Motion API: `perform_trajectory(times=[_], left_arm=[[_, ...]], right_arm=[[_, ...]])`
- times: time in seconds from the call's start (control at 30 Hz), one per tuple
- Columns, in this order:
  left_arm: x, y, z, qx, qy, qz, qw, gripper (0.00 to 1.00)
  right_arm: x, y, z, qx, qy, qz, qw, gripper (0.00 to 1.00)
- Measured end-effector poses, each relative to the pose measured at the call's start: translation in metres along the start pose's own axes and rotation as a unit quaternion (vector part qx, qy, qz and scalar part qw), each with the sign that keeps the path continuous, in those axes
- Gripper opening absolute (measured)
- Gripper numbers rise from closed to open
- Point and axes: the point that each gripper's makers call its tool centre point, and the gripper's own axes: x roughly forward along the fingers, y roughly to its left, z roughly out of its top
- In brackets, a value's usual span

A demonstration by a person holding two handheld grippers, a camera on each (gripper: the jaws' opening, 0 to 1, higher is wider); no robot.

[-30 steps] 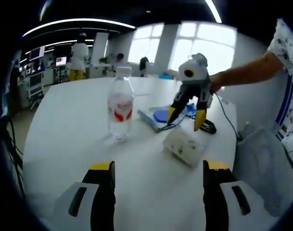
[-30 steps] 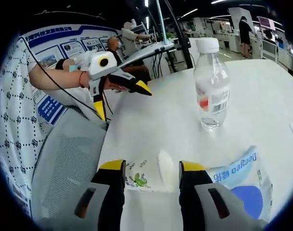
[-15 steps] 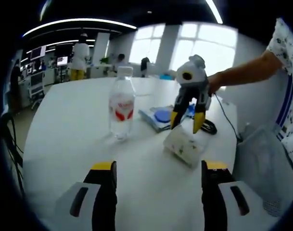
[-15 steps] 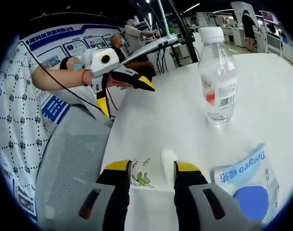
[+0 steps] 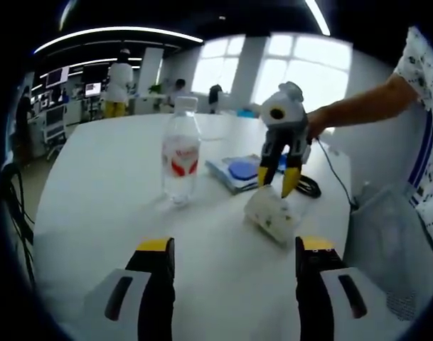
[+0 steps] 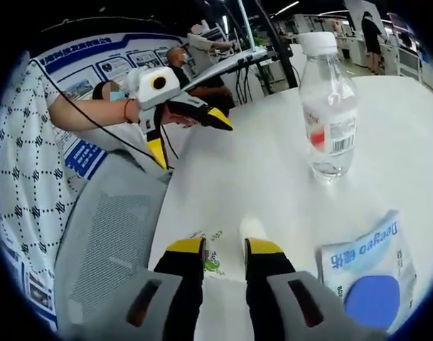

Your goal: Arrange the tabletop items into an orderly group along one side of the table until the central work area is clear of visible clutter.

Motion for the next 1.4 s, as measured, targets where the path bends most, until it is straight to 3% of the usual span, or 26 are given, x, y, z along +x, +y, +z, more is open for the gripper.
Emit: perform_trajectory(times=[0.1,0.67,0.93,1.4], left_arm=[[0.001,-0.001,0.000,0.000,0.001,-0.001,1.0000,0.65],[0.002,-0.003,-0.001,0.001,0.000,-0.006,1.0000,0.61],[0.003,-0.007,-0.001,0.002,0.000,-0.008,1.0000,0.60],[0.003,-0.011,0.001,0.002,-0.003,-0.013,0.9999,0.59]], right_arm=[[0.000,0.002,-0.001,-0.002,0.003,0.004,1.0000,0.11],[-0.001,0.025,0.004,-0.009,0.001,0.030,0.9995,0.03],[-0.002,0.039,0.012,-0.004,-0.016,0.046,0.9988,0.00],[-0.006,0.045,0.009,-0.004,-0.028,0.022,0.9994,0.00]])
